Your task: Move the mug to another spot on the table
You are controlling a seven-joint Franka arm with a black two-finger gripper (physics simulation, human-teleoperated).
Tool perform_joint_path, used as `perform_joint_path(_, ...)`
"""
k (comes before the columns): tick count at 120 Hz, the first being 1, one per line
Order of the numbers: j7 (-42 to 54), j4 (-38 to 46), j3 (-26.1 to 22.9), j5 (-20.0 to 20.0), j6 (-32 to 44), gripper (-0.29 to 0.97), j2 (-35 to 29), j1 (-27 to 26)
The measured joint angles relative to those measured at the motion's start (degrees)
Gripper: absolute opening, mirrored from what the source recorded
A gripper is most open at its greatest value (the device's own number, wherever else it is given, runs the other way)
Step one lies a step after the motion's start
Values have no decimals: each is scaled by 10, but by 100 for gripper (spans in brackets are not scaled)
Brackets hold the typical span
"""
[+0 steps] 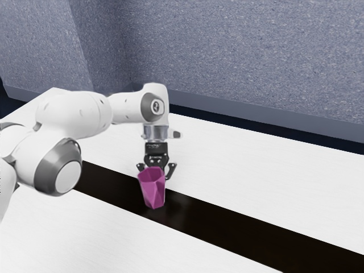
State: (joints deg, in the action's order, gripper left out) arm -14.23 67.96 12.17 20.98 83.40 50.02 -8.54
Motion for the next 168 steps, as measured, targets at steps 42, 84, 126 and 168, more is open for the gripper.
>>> perform_joint_path(42,-24,0,0,17,1,29,12,-6)
perform_joint_path(84,-26,-52,-5,22,6,50,7,-6)
perform_joint_path(126,30,-29,-8,8,11,59,-111,-18)
perform_joint_path(168,196,165,-59,-168,17,66,-383,-20)
